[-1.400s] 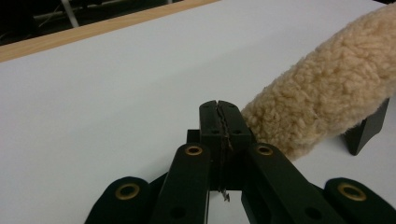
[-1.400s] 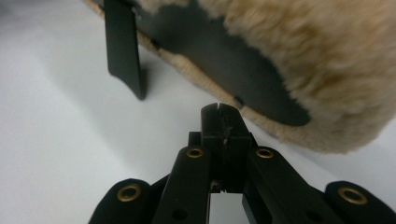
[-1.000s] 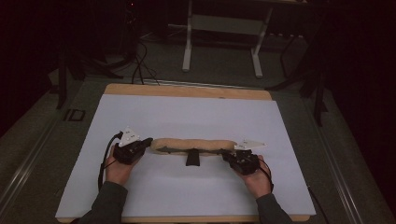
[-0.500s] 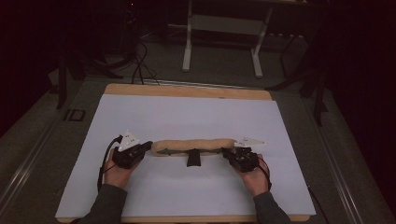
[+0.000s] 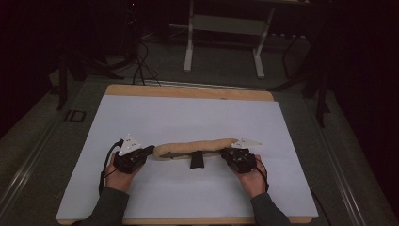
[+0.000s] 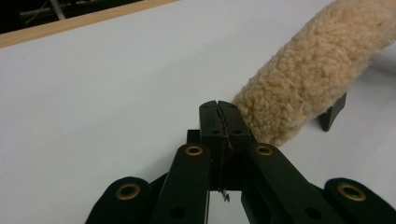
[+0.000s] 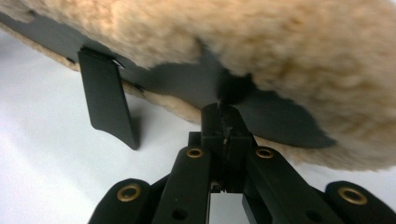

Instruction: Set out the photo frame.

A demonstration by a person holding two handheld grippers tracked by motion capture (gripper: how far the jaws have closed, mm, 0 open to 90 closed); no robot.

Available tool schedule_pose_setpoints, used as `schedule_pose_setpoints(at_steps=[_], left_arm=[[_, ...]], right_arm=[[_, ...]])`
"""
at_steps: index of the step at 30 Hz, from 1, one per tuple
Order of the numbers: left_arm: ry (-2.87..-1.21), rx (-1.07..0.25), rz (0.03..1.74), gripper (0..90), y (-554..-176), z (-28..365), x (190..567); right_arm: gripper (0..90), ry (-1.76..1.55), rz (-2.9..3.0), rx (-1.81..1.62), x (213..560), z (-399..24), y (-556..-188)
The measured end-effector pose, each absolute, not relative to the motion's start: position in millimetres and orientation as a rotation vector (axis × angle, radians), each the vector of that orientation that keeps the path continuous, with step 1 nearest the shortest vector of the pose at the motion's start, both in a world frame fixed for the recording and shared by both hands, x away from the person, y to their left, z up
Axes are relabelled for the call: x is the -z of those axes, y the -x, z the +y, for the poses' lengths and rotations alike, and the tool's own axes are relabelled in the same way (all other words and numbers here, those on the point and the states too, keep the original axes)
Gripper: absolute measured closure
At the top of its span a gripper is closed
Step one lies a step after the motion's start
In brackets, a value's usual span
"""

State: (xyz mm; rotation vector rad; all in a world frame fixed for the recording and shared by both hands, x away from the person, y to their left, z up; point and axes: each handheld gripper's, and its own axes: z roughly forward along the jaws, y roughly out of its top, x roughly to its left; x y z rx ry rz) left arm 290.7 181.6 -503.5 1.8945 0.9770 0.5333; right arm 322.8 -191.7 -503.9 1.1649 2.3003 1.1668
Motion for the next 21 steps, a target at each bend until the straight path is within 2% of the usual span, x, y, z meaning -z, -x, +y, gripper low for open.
schedule_pose_setpoints(at_steps=[14,21], left_arm=[[-1.904,-0.510,0.950,90.0,-282.8,176.1,503.8],[-1.912,-0.447,0.911,90.0,-272.9,172.1,504.2]], right_arm=[[90.0,-1.194,2.296,-1.160,506.2,-185.8,-326.6],[90.0,-1.216,2.289,-1.168,504.2,-188.2,-330.8]])
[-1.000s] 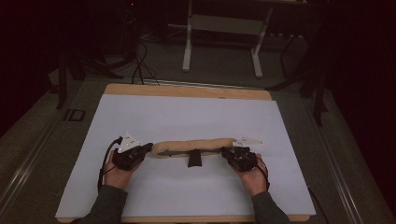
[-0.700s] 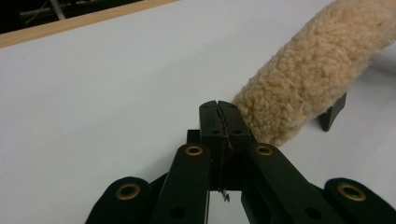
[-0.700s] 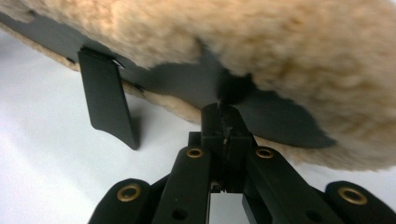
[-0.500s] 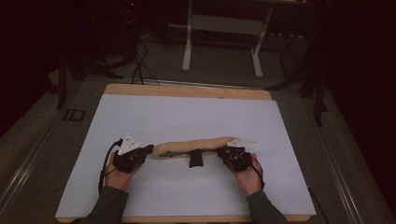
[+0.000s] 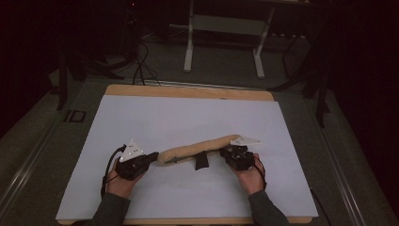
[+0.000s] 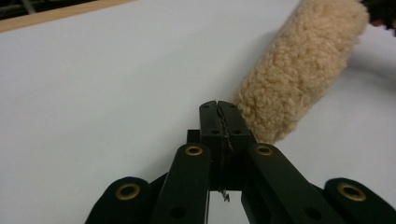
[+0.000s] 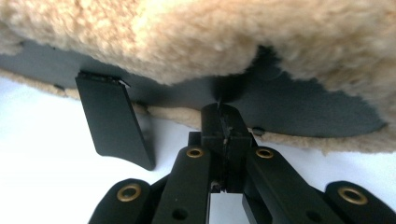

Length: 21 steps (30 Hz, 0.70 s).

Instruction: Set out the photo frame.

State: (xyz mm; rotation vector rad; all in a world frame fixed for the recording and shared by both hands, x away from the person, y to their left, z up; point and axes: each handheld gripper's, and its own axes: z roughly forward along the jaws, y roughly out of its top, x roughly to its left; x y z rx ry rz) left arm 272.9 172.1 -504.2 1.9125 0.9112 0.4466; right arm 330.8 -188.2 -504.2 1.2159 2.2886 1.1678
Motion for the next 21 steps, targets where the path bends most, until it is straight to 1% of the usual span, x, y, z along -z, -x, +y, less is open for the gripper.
schedule_pose_setpoints(at_steps=[21], left_arm=[[-1.949,-0.431,0.837,90.0,-259.1,157.9,504.0]], right_arm=[[90.0,-1.179,2.315,-1.134,494.7,-175.5,-336.0]])
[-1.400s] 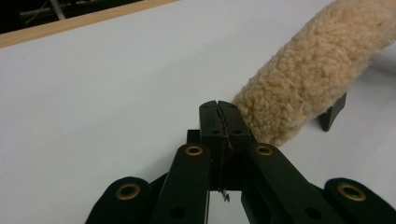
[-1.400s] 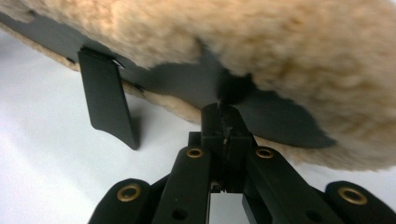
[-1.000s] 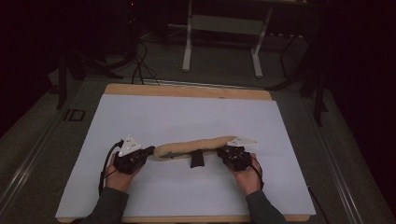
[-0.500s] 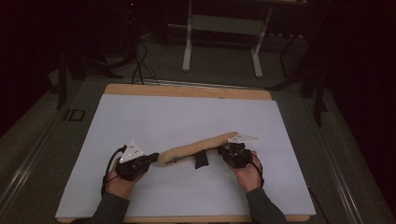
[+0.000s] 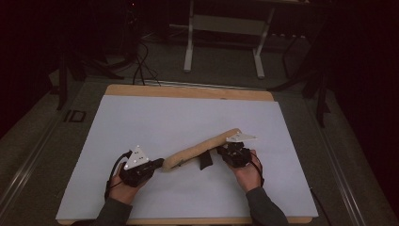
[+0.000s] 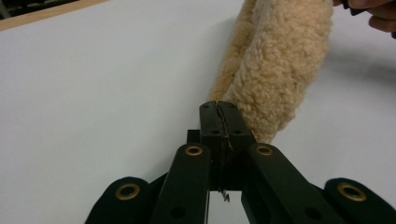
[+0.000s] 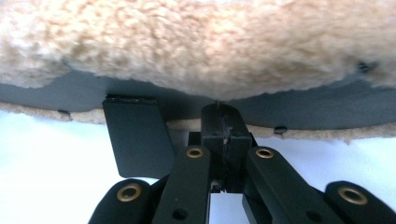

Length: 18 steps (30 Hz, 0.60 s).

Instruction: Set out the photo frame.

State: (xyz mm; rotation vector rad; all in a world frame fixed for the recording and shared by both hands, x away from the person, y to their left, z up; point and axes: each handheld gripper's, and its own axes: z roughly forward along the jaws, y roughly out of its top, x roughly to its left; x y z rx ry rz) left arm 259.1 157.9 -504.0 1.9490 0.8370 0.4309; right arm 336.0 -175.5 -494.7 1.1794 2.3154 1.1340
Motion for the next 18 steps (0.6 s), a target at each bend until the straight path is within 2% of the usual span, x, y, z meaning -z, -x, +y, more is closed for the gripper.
schedule_pose_setpoints(at_steps=[18], left_arm=[[-1.968,-0.409,0.779,90.0,-252.4,143.5,505.1]], right_arm=[[90.0,-1.157,2.328,-1.129,490.5,-164.3,-336.9]])
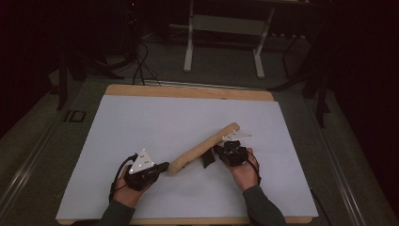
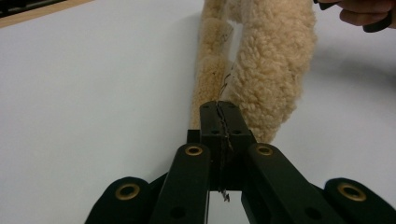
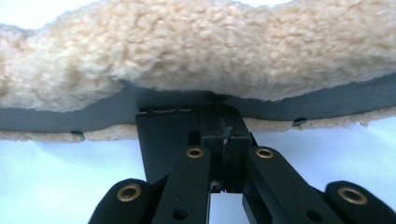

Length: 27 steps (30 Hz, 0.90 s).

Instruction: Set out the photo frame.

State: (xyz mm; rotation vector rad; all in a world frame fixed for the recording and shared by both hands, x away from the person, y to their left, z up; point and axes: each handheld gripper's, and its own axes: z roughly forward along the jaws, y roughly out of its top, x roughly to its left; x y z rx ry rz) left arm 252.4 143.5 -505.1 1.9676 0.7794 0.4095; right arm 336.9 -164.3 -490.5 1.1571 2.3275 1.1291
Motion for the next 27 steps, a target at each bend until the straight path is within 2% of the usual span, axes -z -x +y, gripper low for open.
schedule_pose_setpoints(at_steps=[27], left_arm=[[-2.000,-0.383,0.675,90.0,-244.4,112.7,510.5]], right_arm=[[90.0,-1.102,2.354,-1.123,486.7,-149.2,-335.5]])
